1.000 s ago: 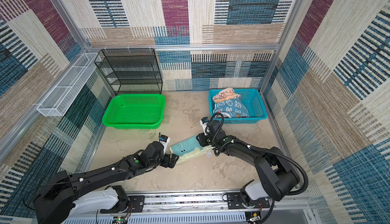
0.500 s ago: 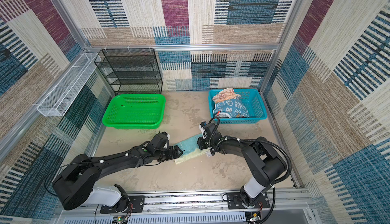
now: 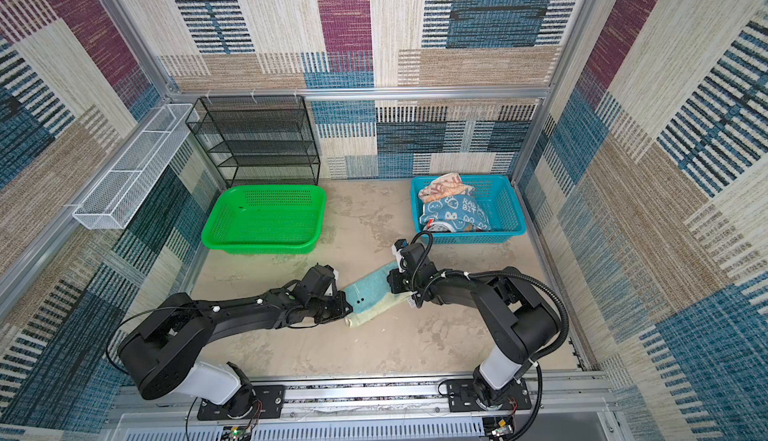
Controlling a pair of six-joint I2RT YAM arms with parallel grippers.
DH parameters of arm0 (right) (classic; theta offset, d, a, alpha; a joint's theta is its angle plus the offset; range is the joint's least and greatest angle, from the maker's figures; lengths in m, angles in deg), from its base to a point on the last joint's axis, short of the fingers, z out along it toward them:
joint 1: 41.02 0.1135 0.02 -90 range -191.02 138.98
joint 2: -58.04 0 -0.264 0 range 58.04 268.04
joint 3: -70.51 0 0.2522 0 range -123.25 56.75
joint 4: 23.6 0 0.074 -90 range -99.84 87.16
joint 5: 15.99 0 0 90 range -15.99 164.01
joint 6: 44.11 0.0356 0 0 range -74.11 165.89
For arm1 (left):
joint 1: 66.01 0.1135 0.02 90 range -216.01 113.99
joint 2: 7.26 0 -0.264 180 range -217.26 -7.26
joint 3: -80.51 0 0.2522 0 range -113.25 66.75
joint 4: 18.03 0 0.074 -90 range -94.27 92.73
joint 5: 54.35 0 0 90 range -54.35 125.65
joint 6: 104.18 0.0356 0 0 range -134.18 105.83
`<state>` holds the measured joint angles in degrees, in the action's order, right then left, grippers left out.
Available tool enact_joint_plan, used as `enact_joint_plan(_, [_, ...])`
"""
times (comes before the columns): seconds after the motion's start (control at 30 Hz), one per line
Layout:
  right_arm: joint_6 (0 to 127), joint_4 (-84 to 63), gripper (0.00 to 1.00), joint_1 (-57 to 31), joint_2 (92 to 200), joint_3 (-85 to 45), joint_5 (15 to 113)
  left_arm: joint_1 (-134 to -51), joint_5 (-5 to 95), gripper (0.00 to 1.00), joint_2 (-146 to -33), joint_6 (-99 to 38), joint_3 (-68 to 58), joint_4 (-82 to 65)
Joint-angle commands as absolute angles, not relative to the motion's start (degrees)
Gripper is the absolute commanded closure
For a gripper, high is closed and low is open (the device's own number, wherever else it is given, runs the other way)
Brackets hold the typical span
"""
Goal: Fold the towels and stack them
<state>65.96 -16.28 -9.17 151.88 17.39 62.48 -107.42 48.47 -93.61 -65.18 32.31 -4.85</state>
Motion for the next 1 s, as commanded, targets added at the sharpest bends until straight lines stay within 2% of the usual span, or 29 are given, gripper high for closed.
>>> enact_joint_plan(0.0, [66.4, -18.4, 0.8, -9.1, 152.2, 17.5, 62.4, -107.3, 41.6, 1.0, -93.5, -63.2, 31.7, 2.1])
enact_joint_plan(0.17, [66.0, -19.0, 0.78, -9.1, 150.4, 18.0, 63.8, -106.4, 39.2, 1.0, -93.1, -58.7, 28.5, 3.5])
enact_joint_plan(0.47, [65.0, -18.4, 0.46, -9.3, 141.2, 18.1, 74.4, -104.9, 30.0, 1.0, -102.2, -39.9, 4.1, 28.9])
enact_joint_plan(0.63, [65.1, -16.3, 0.35, -9.3, 136.1, 19.3, 84.2, -101.6, 32.1, 1.0, -108.6, -32.4, -9.8, 39.0])
enact_joint_plan(0.77, [65.1, -16.6, 0.27, -9.4, 133.1, 22.1, 87.4, -97.7, 35.0, 1.0, -111.9, -28.7, -19.1, 43.5])
enact_joint_plan(0.97, [65.5, -16.2, 0.25, -9.4, 133.3, 24.6, 88.0, -91.4, 38.5, 1.0, -117.6, -25.3, -33.0, 50.9])
